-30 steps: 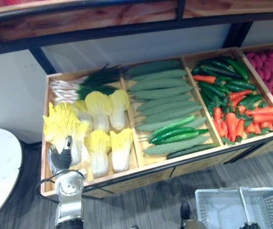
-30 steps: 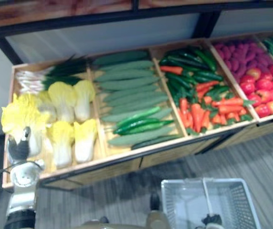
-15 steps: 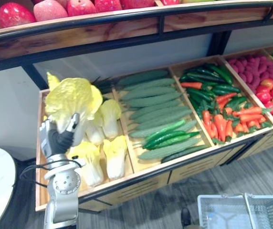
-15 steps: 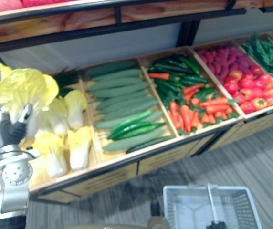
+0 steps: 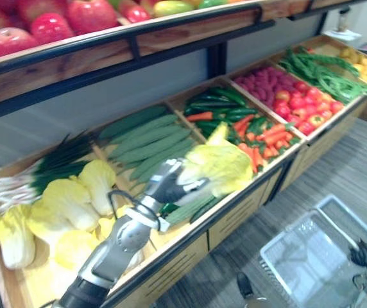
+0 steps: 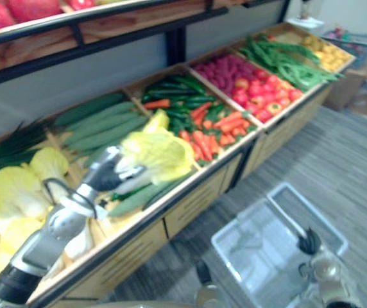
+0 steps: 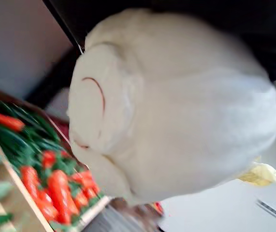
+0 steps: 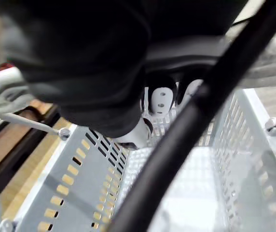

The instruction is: Pick vegetable in the basket

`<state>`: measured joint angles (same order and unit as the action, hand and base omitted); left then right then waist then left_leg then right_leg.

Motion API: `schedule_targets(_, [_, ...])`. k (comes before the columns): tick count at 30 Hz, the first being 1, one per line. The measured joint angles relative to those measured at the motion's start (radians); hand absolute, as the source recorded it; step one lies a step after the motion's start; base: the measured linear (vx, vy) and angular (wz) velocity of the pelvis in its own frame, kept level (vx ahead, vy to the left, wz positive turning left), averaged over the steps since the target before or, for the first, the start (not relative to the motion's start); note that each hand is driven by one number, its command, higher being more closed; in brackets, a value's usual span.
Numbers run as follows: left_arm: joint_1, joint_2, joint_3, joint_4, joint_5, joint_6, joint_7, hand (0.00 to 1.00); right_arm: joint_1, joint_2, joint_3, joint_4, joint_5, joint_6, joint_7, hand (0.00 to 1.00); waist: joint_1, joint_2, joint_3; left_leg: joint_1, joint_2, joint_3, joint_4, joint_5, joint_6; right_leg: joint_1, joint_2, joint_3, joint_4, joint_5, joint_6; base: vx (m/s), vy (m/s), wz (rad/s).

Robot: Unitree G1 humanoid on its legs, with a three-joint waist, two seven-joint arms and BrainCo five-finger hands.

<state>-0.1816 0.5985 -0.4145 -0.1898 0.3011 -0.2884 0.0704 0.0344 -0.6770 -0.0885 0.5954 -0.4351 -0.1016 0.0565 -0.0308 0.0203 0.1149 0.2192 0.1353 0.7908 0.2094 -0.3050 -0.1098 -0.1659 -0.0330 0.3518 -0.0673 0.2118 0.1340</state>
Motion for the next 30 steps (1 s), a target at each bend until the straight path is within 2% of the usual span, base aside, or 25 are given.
schedule_targets(2, [-0.055,0.009,-0.098,0.023,-0.025,-0.024,-0.033,1.0,-0.033,-0.047,0.071,-0.052,0.001,-0.029,0.017,1.0,0.001,0.013,0.006,0.012,0.013,0.054,0.028,-0.023,-0.009,-0.01,0.016,0.015,0.003,0.002,-0.003,0.03,0.014,-0.59])
schedule_targets(6, [-0.157,0.044,-0.283,0.076,-0.074,-0.063,-0.088,1.0,-0.104,-0.086,0.185,-0.129,0.003,-0.054,0.02,1.0,-0.003,0.021,0.003,0.015,0.04,0.134,0.062,-0.047,-0.031,-0.044,0.055,0.048,0.019,0.009,-0.011,0.08,0.001,-0.53])
schedule_targets(9, [-0.221,0.043,-0.408,0.124,-0.104,-0.073,-0.129,1.0,-0.167,-0.104,0.269,-0.171,0.004,-0.08,0.022,1.0,-0.025,0.029,0.01,0.034,0.062,0.192,0.076,-0.053,-0.041,-0.058,0.088,0.072,0.038,0.012,-0.005,0.12,0.001,-0.41])
schedule_targets(12, [-0.248,0.042,-0.472,0.13,-0.11,-0.074,-0.161,1.0,-0.217,-0.116,0.347,-0.204,0.02,-0.091,0.027,1.0,-0.039,0.038,0.016,0.049,0.07,0.246,0.078,-0.054,-0.043,-0.069,0.118,0.098,0.053,0.012,-0.005,0.1,0.013,-0.44])
schedule_targets(16, [-0.269,0.034,-0.523,0.142,-0.142,-0.075,-0.19,1.0,-0.279,-0.117,0.447,-0.229,0.049,-0.099,0.061,1.0,-0.048,0.04,0.02,0.07,0.074,0.318,0.088,-0.055,-0.046,-0.09,0.152,0.145,0.071,0.012,-0.005,0.1,0.034,-0.44])
schedule_targets(19, [-0.276,0.031,-0.551,0.175,-0.143,-0.075,-0.205,1.0,-0.298,-0.118,0.499,-0.24,0.086,-0.102,0.075,1.0,-0.052,0.04,0.021,0.086,0.088,0.353,0.096,-0.065,-0.063,-0.088,0.176,0.161,0.071,0.009,-0.008,0.05,-0.001,-0.29])
schedule_targets(23, [-0.275,0.011,-0.564,0.206,-0.14,-0.074,-0.207,1.0,-0.327,-0.12,0.527,-0.241,0.121,-0.1,0.103,1.0,-0.063,0.04,0.022,0.087,0.09,0.357,0.101,-0.066,-0.066,-0.089,0.178,0.166,0.07,0.004,-0.016,0.02,-0.016,-0.06])
schedule_targets(30, [-0.265,-0.083,-0.564,0.326,-0.117,-0.072,-0.207,1.0,-0.368,-0.121,0.55,-0.291,0.18,-0.099,0.105,1.0,-0.076,0.039,0.022,0.099,0.099,0.379,0.109,-0.074,-0.078,-0.086,0.19,0.173,0.071,0.004,-0.016,0.03,-0.014,-0.06])
